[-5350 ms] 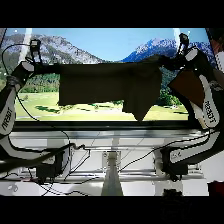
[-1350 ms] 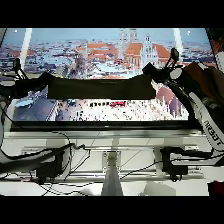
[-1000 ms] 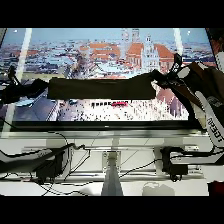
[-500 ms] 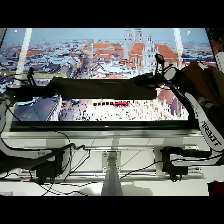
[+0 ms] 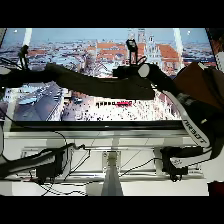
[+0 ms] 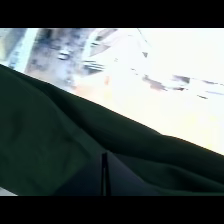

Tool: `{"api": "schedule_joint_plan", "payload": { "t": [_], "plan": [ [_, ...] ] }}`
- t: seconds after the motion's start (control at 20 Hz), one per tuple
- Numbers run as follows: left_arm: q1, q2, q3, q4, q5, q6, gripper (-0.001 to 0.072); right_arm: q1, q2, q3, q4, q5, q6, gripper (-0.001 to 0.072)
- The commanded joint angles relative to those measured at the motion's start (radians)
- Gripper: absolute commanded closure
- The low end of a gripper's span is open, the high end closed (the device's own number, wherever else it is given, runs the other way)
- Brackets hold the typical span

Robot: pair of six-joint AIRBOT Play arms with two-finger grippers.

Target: Fold the clothes and pants, and hang the long-sleeved shirts on hangers.

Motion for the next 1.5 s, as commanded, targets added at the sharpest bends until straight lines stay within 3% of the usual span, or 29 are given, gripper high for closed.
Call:
{"api": "schedule_joint_plan", "payload": {
  "t": [0.0,0.2,0.45,0.65,0.8,0.95,1.0,1.1,1.15,1.2,1.25,1.3,1.35,1.45],
  "plan": [
    [-0.004,0.203,0.040,-0.004,-0.089,-0.095,0.0693,0.130,-0.153,0.162,0.093,0.032,0.040,0.0686],
    [-0.027,0.354,0.039,-0.112,-0.087,-0.097,0.0693,0.312,-0.311,0.357,0.220,0.050,0.040,0.0686],
    [-0.073,0.338,0.035,-0.109,-0.087,-0.097,0.0693,0.359,-0.328,0.448,0.086,0.100,0.039,0.0685],
    [-0.171,0.230,0.035,-0.112,-0.087,-0.097,0.0693,0.148,-0.294,0.449,-0.165,0.381,0.039,0.0686],
    [-0.361,0.106,0.035,-0.171,-0.060,-0.097,0.0693,-0.096,-0.279,0.449,-0.320,0.591,0.039,0.0686],
    [-0.605,-0.029,0.036,-0.182,0.143,-0.097,0.0692,-0.327,-0.273,0.449,-0.309,0.794,0.005,0.0686],
    [-0.673,-0.066,0.036,-0.181,0.227,-0.097,0.0637,-0.391,-0.274,0.448,-0.309,0.854,-0.012,0.0685],
    [-0.774,-0.123,0.036,-0.180,0.352,-0.097,0.0015,-0.489,-0.274,0.448,-0.259,0.930,-0.065,0.0685],
    [-0.797,-0.133,0.036,-0.180,0.373,-0.080,0.0015,-0.527,-0.274,0.446,-0.194,0.950,-0.111,0.0668],
    [-0.801,-0.134,0.037,-0.180,0.374,-0.054,0.0015,-0.554,-0.275,0.441,-0.122,0.951,-0.129,0.0552],
    [-0.797,-0.130,0.037,-0.179,0.374,-0.040,0.0016,-0.575,-0.276,0.428,-0.042,0.935,-0.131,0.0373],
    [-0.780,-0.122,0.037,-0.179,0.372,-0.040,0.0016,-0.582,-0.277,0.407,0.024,0.906,-0.147,0.0287],
    [-0.757,-0.114,0.037,-0.179,0.361,-0.040,0.0016,-0.581,-0.277,0.378,0.083,0.869,-0.157,0.0226],
    [-0.701,-0.093,0.037,-0.179,0.320,-0.040,0.0017,-0.557,-0.285,0.312,0.176,0.804,-0.156,0.0187]
  ]
}}
